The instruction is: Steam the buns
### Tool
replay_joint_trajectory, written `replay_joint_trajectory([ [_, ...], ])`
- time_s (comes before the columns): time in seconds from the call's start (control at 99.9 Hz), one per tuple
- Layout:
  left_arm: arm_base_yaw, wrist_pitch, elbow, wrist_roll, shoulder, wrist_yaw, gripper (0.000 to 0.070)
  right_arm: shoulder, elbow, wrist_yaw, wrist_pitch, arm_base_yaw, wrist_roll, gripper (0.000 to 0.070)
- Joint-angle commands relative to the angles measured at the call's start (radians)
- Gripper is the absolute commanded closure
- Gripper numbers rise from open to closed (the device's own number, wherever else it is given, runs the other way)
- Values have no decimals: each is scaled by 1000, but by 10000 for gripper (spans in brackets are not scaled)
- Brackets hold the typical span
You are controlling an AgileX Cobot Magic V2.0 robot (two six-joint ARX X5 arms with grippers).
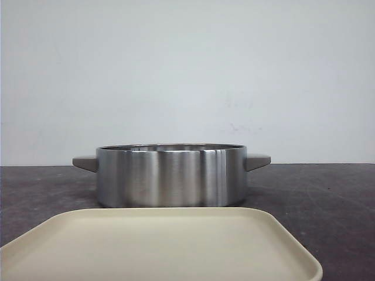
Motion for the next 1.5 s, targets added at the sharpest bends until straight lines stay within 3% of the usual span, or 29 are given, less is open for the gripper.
replay_joint_trajectory([
  [0.0, -11, -64, 16, 51, -36, -27, 650, -6, -48, 8, 71, 30, 13, 693],
  [0.11, -13, -135, 15, 51, -169, -36, 690, -49, -219, 8, 237, 69, 2, 693],
  [0.22, -13, -175, 14, 50, -312, -36, 690, -97, -430, -14, 457, 107, -90, 693],
  [0.381, -13, -261, 14, 50, -495, -51, 690, -121, -685, -190, 805, 142, -238, 693],
  [0.471, -13, -337, 14, 50, -570, -72, 690, -113, -750, -255, 906, 142, -260, 693],
  [0.691, -13, -359, -20, 50, -706, -217, 690, -65, -758, -269, 928, 142, -249, 693],
  [1.021, -13, -350, -58, 51, -738, -201, 690, -67, -757, -270, 945, 142, -248, 693],
  [1.212, -13, -199, -414, 50, -811, -184, 690, -67, -757, -270, 946, 142, -249, 693],
  [1.352, -13, 19, -748, 39, -941, -86, 690, -67, -757, -268, 946, 142, -249, 693],
  [1.492, -13, 95, -955, -16, -1049, -98, 690, -67, -757, -266, 946, 142, -249, 693],
])
